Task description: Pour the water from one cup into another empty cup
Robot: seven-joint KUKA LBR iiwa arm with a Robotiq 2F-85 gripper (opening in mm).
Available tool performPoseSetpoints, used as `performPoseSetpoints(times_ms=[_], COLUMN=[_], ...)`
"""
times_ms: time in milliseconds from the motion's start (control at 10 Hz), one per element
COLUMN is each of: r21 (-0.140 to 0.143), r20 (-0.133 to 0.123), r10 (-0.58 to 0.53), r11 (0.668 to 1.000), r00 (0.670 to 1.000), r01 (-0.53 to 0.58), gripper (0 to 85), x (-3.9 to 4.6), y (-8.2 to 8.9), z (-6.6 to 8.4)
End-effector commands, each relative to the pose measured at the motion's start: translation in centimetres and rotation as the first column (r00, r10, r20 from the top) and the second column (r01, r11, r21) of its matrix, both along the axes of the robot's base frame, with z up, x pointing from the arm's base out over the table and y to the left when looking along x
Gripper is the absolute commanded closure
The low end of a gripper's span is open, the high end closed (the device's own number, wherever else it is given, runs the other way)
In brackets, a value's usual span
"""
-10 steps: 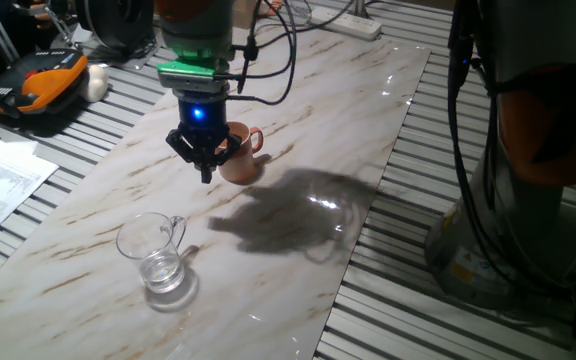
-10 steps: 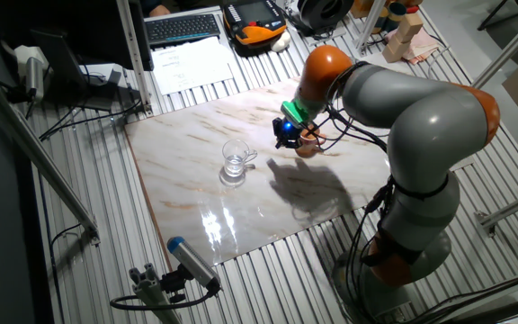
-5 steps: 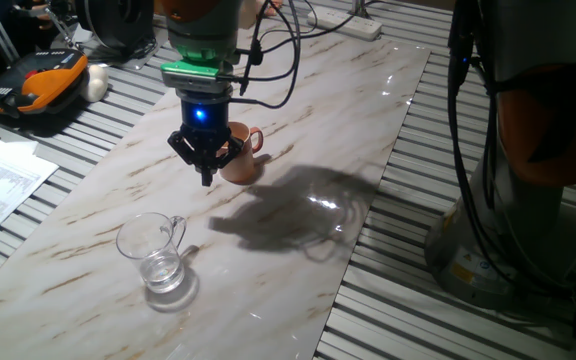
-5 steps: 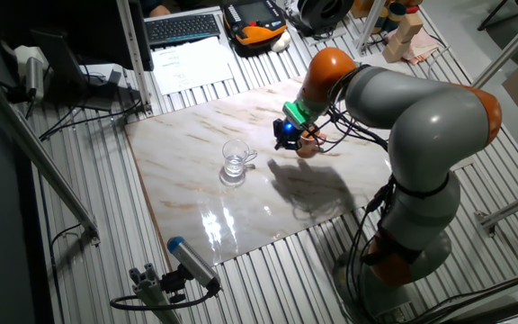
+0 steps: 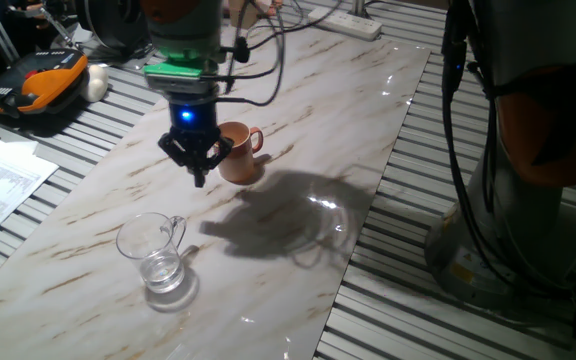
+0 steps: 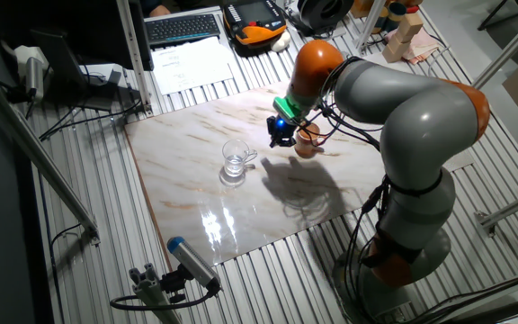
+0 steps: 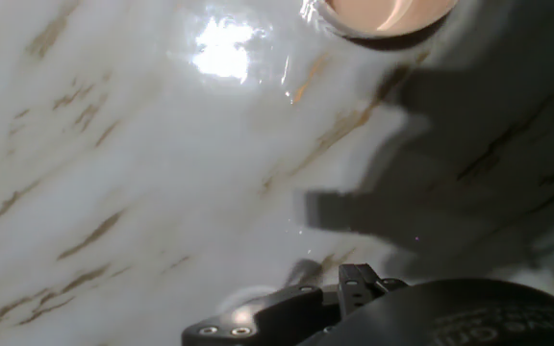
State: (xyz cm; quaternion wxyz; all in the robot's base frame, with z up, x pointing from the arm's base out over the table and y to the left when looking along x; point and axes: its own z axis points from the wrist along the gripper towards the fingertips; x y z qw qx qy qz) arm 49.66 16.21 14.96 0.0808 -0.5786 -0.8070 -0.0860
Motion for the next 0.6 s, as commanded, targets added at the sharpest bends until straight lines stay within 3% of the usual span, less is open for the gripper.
performPoseSetpoints(times_ms=[0,500], r21=[0.004,0.023], r20=[0.002,0.016], r10=[-0.002,-0.034], r11=[1.000,0.999], r00=[1.000,0.999], r01=[0.002,0.034], gripper=[85.0,85.0], x=[0.11,1.78], y=[0.0,0.3], z=[0.0,-0.3])
